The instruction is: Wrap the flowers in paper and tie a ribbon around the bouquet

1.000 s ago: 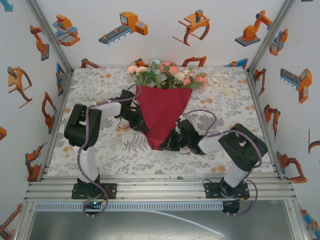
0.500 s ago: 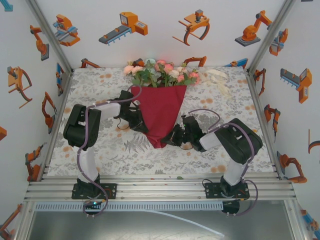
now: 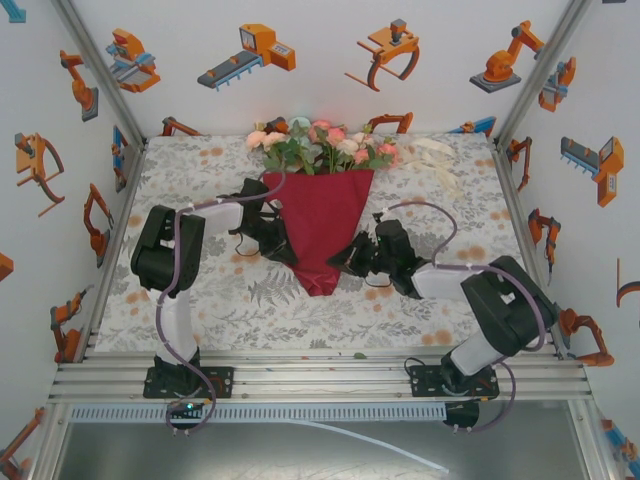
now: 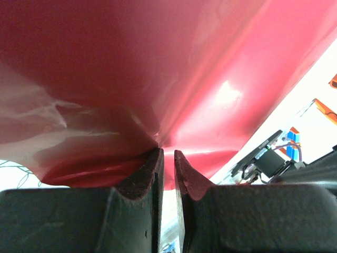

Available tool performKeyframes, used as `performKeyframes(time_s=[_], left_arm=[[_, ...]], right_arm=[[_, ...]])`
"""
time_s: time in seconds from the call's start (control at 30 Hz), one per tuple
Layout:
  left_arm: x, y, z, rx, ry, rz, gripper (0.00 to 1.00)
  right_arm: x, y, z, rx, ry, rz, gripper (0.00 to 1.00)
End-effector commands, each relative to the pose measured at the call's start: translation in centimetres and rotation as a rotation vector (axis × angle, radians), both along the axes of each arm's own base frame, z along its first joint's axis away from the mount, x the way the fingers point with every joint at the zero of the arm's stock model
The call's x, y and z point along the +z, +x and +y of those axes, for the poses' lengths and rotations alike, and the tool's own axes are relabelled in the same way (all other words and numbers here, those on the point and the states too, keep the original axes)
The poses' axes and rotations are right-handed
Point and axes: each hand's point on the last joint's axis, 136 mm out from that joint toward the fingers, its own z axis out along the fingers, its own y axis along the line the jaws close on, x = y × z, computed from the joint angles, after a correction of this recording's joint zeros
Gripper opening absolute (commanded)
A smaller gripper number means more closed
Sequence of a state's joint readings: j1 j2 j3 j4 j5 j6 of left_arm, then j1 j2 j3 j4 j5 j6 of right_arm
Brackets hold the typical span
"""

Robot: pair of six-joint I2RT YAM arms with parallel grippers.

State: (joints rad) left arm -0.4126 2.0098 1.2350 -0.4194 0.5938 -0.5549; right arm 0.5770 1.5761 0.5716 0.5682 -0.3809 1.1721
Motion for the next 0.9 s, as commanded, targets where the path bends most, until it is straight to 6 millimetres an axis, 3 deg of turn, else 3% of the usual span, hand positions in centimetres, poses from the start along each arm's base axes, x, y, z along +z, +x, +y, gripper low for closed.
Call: performKeyframes(time_s=[0.0,0.17,0.3,0.6,0.73,0.87], left_arm=[[-1.6,-0.7,0.5,-0.024,0.048,0.022,0.2],[-1.6,-0.6,0.5,-0.025,0.049,0.02,0.2],[-1.5,-0.5,0.4,-0.026,0.046,0.016,0.2],[-1.5,-0.6,0.3,-0.031,0.037,0.024,0.2],[-1.6,-0.6,0.2,-0.034,0.037,0.022,0.2],[-1.7,-0.6,0.2,-0.036,0.033,0.027,0.2]], right_arm=[[-4.0,0.1,-0.3,0.024,-0.098,0.068,0.0],[-7.1,-1.7,-0.3,0.058,-0.092,0.156,0.0],[-7.1,-2.3,-0.7,0.063,-0.094,0.158,0.0],[-3.4,3.0,-0.9,-0.029,-0.043,0.075,0.0],[-5.4,4.5,-3.1,-0.099,-0.072,0.107,0.0],[-7.0,5.7,-3.4,-0.089,-0.059,0.138,0.0]])
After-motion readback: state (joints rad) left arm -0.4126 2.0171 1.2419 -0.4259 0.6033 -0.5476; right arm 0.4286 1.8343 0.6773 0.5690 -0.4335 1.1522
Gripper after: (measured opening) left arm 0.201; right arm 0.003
